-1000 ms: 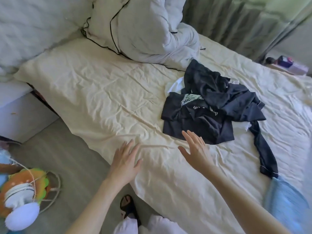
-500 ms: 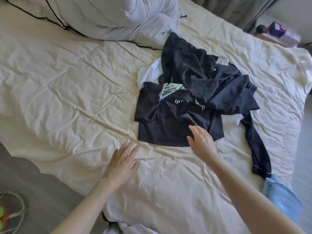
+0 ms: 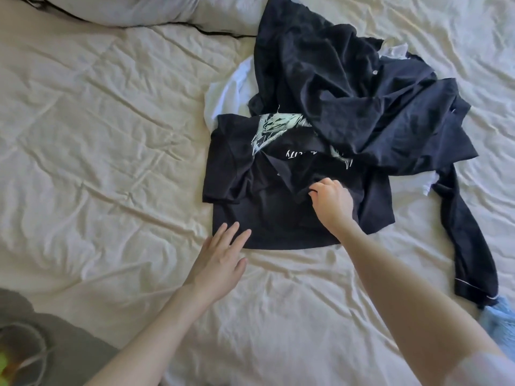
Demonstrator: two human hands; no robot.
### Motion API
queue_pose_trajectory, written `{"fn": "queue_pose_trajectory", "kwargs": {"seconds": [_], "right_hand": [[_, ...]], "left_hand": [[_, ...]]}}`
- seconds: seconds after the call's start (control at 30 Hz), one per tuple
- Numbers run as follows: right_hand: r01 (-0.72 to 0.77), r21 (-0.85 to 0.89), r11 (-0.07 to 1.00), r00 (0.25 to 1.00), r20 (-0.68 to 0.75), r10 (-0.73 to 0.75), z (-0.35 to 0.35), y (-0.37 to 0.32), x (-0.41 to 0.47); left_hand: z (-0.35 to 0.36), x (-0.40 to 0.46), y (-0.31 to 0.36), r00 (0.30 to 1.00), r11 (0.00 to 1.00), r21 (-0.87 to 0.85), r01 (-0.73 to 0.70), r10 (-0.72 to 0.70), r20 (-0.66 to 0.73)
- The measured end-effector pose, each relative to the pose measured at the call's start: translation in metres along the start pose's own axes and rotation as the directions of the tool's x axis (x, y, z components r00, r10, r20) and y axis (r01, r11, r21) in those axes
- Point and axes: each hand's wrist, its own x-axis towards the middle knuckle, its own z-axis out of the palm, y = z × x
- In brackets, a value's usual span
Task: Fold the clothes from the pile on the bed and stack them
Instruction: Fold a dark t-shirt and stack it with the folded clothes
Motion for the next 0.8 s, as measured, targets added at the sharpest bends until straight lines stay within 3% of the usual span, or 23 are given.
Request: {"fn": "queue_pose_trajectory", "kwargs": {"seconds": [0.07, 0.13, 0.2, 0.4, 0.53, 0.67, 0.8], "right_hand": [[-0.051, 0.245, 0.968, 0.998, -0.027, 0.059, -0.005, -0.004, -0.008], [-0.094, 0.489, 0.867, 0.992, -0.03, 0.124, -0.017, -0.009, -0.025], [-0.082, 0.606, 0.792, 0.992, -0.03, 0.126, -0.033, -0.013, -0.047], [0.076, 0.795, 0.601, 0.997, -0.051, -0.059, -0.107, -0.037, -0.113], [0.184, 0.84, 0.511, 0.98, -0.121, -0.155, -0.185, -0.061, -0.143], [0.208, 0.885, 0.417, 0.968, -0.125, -0.219, -0.265, -0.088, -0.17], [0.275, 0.883, 0.38, 0.951, -0.193, -0.24, -0.337, -0.124, -0.187]], "left_hand": [[-0.003, 0.004, 0.004, 1.0, 1.0, -0.006, -0.016, 0.016, -0.009], [-0.011, 0.007, 0.012, 0.999, 0.999, -0.025, -0.034, 0.033, -0.033], [-0.023, 0.009, 0.023, 0.996, 0.997, -0.051, -0.057, 0.053, -0.068], [-0.078, -0.003, 0.063, 0.941, 0.954, -0.142, -0.265, 0.223, -0.255], [-0.116, -0.035, 0.08, 0.884, 0.865, -0.286, -0.413, 0.304, -0.356], [-0.157, -0.076, 0.083, 0.836, 0.782, -0.403, -0.476, 0.259, -0.484], [-0.205, -0.117, 0.079, 0.881, 0.762, -0.504, -0.407, 0.183, -0.436]]}}
